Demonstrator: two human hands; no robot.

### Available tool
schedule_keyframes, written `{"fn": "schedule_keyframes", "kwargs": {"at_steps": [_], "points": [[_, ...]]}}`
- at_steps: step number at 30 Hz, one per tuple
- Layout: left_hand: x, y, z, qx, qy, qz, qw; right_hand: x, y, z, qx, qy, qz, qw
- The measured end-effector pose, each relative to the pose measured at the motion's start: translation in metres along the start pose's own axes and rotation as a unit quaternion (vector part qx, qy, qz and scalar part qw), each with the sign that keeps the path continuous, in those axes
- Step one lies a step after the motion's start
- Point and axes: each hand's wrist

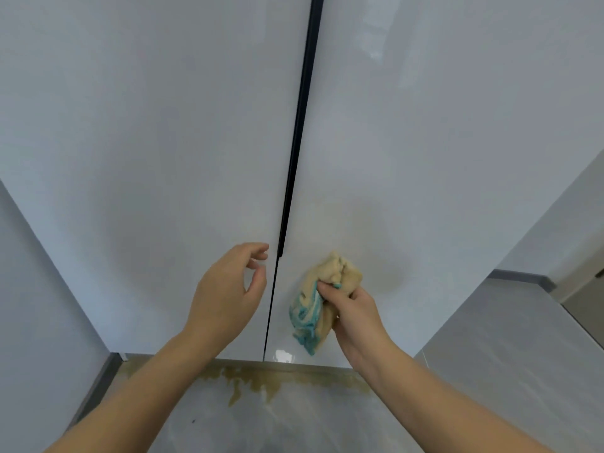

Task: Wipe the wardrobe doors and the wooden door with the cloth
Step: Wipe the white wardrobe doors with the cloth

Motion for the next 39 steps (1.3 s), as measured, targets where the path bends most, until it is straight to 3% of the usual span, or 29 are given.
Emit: {"fn": "schedule_keyframes", "kwargs": {"at_steps": [3,7,15,20,22,25,27,39], "points": [[-0.004,0.018,0.017,-0.08,0.065,-0.096,0.99,0.01,-0.01,-0.011,-0.01,-0.027,0.018,0.999],[-0.004,0.031,0.041,-0.149,0.205,-0.254,0.934,0.026,-0.027,-0.027,-0.013,-0.064,0.042,0.997],[-0.02,0.063,0.086,-0.252,0.276,-0.379,0.847,0.077,-0.047,-0.042,0.018,-0.041,0.094,0.995],[-0.039,0.087,0.108,-0.226,0.308,-0.432,0.817,0.098,-0.061,-0.058,-0.032,-0.057,0.178,0.982],[-0.048,0.095,0.117,-0.205,0.346,-0.494,0.771,0.111,-0.075,-0.065,-0.02,-0.025,0.214,0.976],[-0.063,0.107,0.134,-0.155,0.404,-0.606,0.668,0.141,-0.102,-0.074,0.001,0.022,0.269,0.963],[-0.075,0.118,0.152,-0.14,0.396,-0.651,0.632,0.164,-0.12,-0.08,0.022,0.056,0.294,0.954],[-0.153,0.175,0.243,-0.032,0.31,-0.753,0.58,0.24,-0.197,-0.086,0.086,0.124,0.375,0.915]]}}
Point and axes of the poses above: each hand's wrist, its own y-axis away from the middle knuckle, its own z-axis out of the palm, x = y × z, and after that the axes turned 13 degrees about z, right-handed
